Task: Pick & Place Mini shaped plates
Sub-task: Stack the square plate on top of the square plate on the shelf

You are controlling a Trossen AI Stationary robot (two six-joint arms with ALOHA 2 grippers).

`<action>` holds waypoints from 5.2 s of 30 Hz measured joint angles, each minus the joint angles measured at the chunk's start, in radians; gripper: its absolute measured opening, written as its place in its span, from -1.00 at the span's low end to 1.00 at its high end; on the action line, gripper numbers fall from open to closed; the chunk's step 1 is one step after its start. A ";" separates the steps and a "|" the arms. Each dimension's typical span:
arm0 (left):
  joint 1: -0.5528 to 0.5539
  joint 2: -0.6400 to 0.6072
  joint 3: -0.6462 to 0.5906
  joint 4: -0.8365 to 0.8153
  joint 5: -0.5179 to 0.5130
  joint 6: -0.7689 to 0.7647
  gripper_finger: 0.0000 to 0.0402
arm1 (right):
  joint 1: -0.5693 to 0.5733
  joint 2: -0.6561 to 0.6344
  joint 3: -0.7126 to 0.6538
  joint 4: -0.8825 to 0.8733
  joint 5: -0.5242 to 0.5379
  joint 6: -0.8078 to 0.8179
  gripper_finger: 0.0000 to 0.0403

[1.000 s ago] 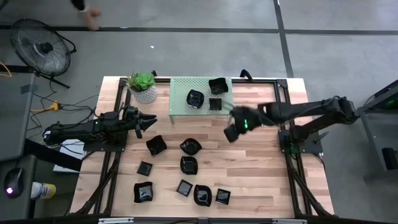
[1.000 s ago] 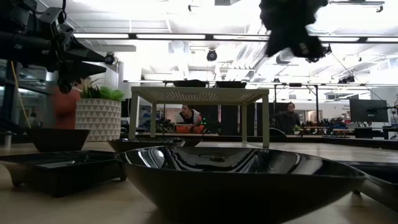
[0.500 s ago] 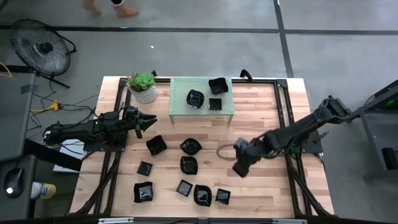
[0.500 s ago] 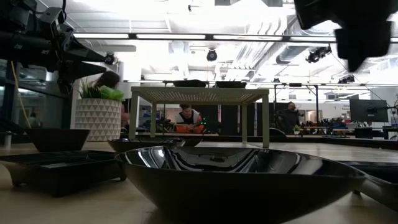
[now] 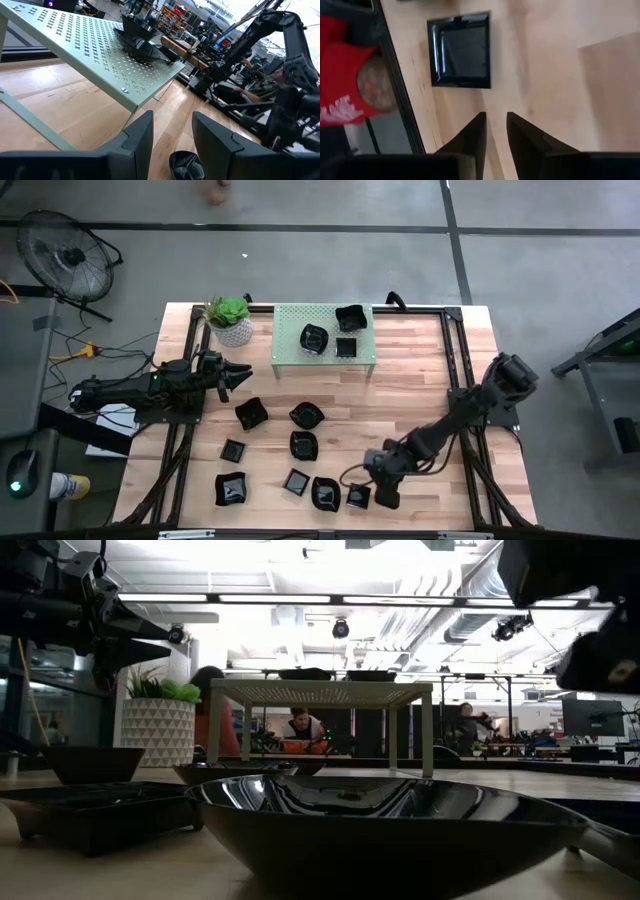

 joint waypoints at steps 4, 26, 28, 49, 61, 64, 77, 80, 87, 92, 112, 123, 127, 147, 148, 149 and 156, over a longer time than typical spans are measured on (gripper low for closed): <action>0.000 0.000 0.000 0.000 0.000 0.000 -0.33 | -0.001 0.038 0.000 0.041 -0.036 -0.006 -0.55; 0.000 0.000 0.000 0.000 0.000 0.000 -0.34 | -0.031 0.153 0.134 -0.030 0.054 -0.221 -0.43; 0.000 0.000 0.000 0.000 0.000 0.000 -0.33 | -0.035 0.164 0.134 -0.023 0.051 -0.217 -0.43; 0.000 0.000 0.000 0.000 0.000 0.000 -0.33 | -0.036 0.195 0.134 -0.007 0.051 -0.223 -0.43; 0.000 0.000 0.000 0.000 0.000 0.000 -0.33 | -0.036 0.195 0.133 -0.004 0.044 -0.225 -0.64; 0.000 0.000 0.000 0.000 0.000 0.000 -0.34 | -0.036 0.195 0.133 -0.003 0.042 -0.225 -0.73; 0.000 0.000 0.000 0.000 0.000 0.000 -0.34 | -0.036 0.166 0.132 -0.003 0.007 -0.223 -0.96; 0.000 0.000 0.000 0.000 0.000 0.000 -0.34 | -0.036 0.166 0.132 -0.003 0.005 -0.222 -0.98; 0.000 0.000 0.000 0.000 0.000 0.000 -0.33 | -0.036 0.166 0.132 -0.003 0.015 -0.178 -0.99; 0.000 0.000 0.000 0.000 0.000 0.000 -0.34 | -0.036 0.166 0.132 0.009 0.040 -0.154 -1.00; 0.000 0.000 0.000 0.000 0.000 0.000 -0.34 | -0.043 0.067 0.132 -0.087 0.095 -0.030 -1.00; 0.000 0.000 0.000 0.000 0.000 0.000 -0.34 | -0.093 -0.024 0.132 -0.143 0.200 -0.040 -1.00; 0.000 0.000 0.000 0.000 0.000 0.000 -0.34 | -0.135 -0.085 0.132 -0.178 0.259 -0.059 -1.00; 0.000 0.000 0.000 0.000 0.000 0.000 -0.33 | -0.478 -0.289 0.132 -0.176 0.355 -0.120 -1.00; 0.000 0.000 0.000 0.000 0.000 0.000 -0.34 | -0.499 -0.298 0.132 -0.176 0.356 -0.117 -1.00; 0.000 0.000 0.000 0.000 0.000 0.000 -0.34 | -0.520 -0.306 0.132 -0.175 0.358 -0.109 -1.00; 0.000 0.000 0.000 0.000 0.000 0.000 -0.34 | -0.660 -0.348 0.132 -0.158 0.360 -0.068 -1.00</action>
